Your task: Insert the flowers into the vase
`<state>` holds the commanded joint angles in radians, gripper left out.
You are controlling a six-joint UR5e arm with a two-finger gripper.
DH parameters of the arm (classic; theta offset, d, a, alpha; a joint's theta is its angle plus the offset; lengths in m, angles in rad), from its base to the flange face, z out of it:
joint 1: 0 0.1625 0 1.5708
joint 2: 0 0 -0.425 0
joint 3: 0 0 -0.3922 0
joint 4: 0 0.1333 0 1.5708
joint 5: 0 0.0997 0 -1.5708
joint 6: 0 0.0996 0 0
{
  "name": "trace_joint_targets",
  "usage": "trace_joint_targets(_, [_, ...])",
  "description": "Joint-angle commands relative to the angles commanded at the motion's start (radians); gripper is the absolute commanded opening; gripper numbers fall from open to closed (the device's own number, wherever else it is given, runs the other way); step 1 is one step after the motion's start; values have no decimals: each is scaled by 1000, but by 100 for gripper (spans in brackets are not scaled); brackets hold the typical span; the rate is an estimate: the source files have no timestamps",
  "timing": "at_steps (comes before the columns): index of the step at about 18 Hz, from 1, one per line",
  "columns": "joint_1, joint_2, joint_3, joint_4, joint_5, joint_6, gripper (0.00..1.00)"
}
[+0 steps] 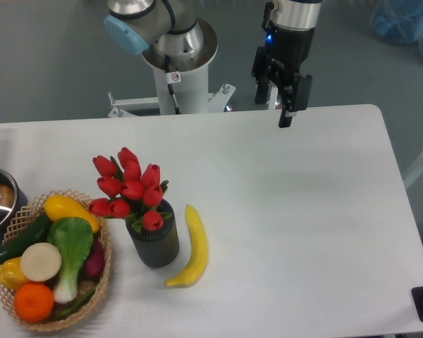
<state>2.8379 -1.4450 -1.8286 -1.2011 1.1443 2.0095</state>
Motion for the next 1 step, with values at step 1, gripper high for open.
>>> trace_joint_targets(1, [-2, -2, 5, 2, 0, 0, 100])
